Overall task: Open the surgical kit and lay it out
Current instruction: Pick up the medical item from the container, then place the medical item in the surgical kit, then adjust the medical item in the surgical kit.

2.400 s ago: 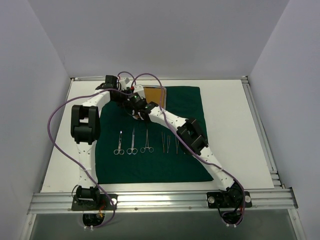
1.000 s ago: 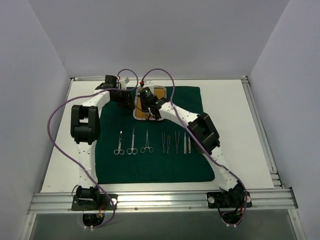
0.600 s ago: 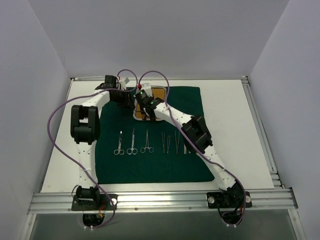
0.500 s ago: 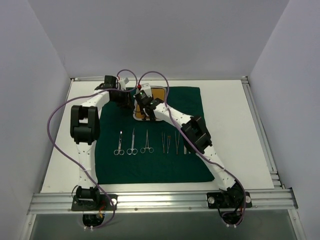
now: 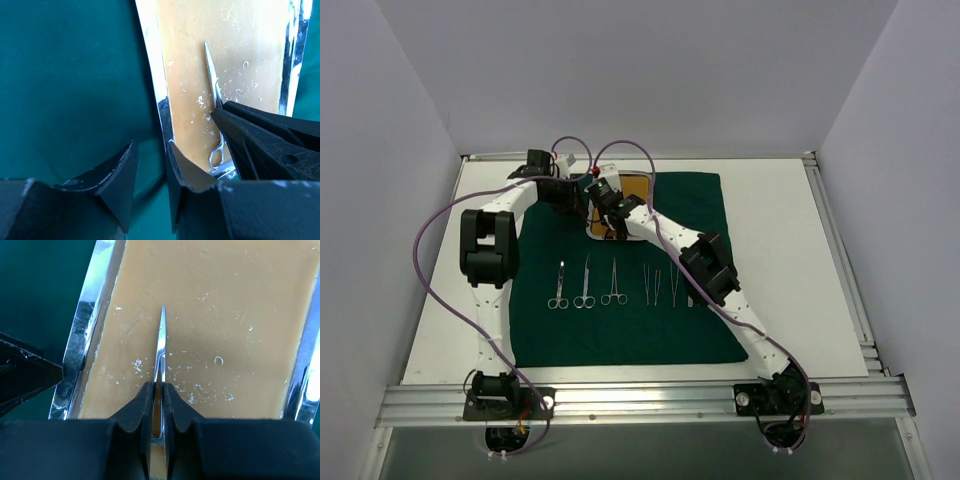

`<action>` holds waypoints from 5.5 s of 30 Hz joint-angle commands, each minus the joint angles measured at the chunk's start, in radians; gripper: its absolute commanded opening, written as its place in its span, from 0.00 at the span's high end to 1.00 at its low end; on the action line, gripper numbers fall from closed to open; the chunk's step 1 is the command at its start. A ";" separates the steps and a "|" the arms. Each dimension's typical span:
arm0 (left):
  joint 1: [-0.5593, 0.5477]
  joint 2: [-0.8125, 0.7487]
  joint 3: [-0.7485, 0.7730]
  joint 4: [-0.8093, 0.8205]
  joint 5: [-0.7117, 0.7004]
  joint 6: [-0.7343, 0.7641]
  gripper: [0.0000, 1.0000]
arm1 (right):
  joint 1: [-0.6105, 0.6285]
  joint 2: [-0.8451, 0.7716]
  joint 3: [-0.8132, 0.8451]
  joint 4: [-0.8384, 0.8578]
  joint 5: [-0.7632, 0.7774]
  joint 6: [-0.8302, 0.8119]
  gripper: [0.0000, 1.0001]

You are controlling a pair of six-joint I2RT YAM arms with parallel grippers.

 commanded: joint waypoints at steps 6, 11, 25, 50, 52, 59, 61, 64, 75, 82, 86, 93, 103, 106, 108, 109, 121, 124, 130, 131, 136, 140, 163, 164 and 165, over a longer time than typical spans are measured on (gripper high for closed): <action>-0.002 -0.023 0.029 0.029 0.027 0.006 0.62 | -0.022 -0.080 -0.036 -0.049 -0.093 0.021 1.00; -0.002 -0.023 0.032 0.029 0.027 0.005 0.62 | -0.020 -0.170 -0.044 0.011 -0.097 0.040 1.00; 0.001 -0.030 0.057 0.006 0.040 0.019 0.62 | 0.004 -0.318 -0.194 0.083 -0.064 0.077 1.00; 0.304 -0.290 -0.061 -0.070 0.132 0.124 0.60 | 0.408 -0.255 -0.335 0.316 0.202 0.518 1.00; 0.302 -0.285 -0.072 -0.091 0.113 0.147 0.60 | 0.405 -0.279 -0.366 0.340 0.205 0.531 1.00; 0.311 -0.387 -0.162 -0.313 0.064 0.368 0.47 | 0.385 -0.397 -0.521 0.431 0.191 0.456 1.00; 0.308 -0.435 -0.254 -0.301 0.026 0.372 0.45 | 0.374 -0.449 -0.561 0.425 0.209 0.442 1.00; 0.270 -0.552 -0.417 -0.257 -0.089 0.329 0.45 | 0.356 -0.540 -0.622 0.367 0.266 0.439 1.00; 0.041 -0.822 -0.718 -0.047 -0.417 0.168 0.35 | 0.225 -0.853 -0.956 0.292 0.323 0.491 0.71; -0.012 -0.787 -0.706 0.002 -0.574 0.004 0.44 | 0.220 -0.947 -1.062 0.250 0.392 0.518 0.72; -0.061 -0.729 -0.704 -0.027 -0.603 -0.116 0.40 | 0.217 -0.986 -1.102 0.242 0.418 0.544 0.72; 0.018 -0.693 -0.753 -0.016 -0.601 -0.280 0.46 | 0.216 -1.051 -1.159 0.196 0.450 0.572 0.73; 0.035 -0.502 -0.745 -0.033 -0.556 -0.345 0.45 | 0.207 -1.054 -1.176 0.186 0.461 0.577 0.73; 0.044 -0.488 -0.742 -0.033 -0.549 -0.351 0.46 | 0.205 -1.063 -1.182 0.181 0.472 0.583 0.72; 0.054 -0.491 -0.744 -0.025 -0.557 -0.349 0.47 | 0.204 -1.065 -1.185 0.183 0.473 0.586 0.73; 0.055 -0.492 -0.745 -0.024 -0.557 -0.351 0.49 | 0.204 -1.066 -1.187 0.184 0.473 0.586 0.73; 0.064 -0.515 -0.738 -0.122 -0.528 -0.244 0.83 | 0.202 -1.060 -1.179 0.181 0.485 0.595 0.73; 0.066 -0.526 -0.742 -0.137 -0.529 -0.216 0.85 | 0.202 -1.066 -1.177 0.178 0.490 0.597 0.73; 0.067 -0.560 -0.729 -0.157 -0.516 -0.167 0.97 | 0.200 -1.071 -1.177 0.173 0.501 0.594 0.72; 0.067 -0.564 -0.729 -0.159 -0.513 -0.159 0.98 | 0.200 -1.071 -1.176 0.173 0.501 0.594 0.72; 0.069 -0.558 -0.738 -0.182 -0.485 -0.066 0.98 | 0.199 -1.077 -1.179 0.172 0.508 0.595 0.72; 0.080 -0.557 -0.726 -0.205 -0.467 -0.024 0.98 | 0.196 -1.086 -1.185 0.173 0.516 0.595 0.72; 0.066 -0.494 -0.638 -0.283 -0.463 0.063 0.98 | 0.170 -1.112 -1.220 0.178 0.533 0.604 0.70; 0.067 -0.494 -0.640 -0.280 -0.465 0.062 0.98 | 0.170 -1.115 -1.219 0.178 0.535 0.604 0.70; 0.066 -0.497 -0.641 -0.275 -0.462 0.062 0.98 | 0.168 -1.117 -1.223 0.178 0.533 0.604 0.70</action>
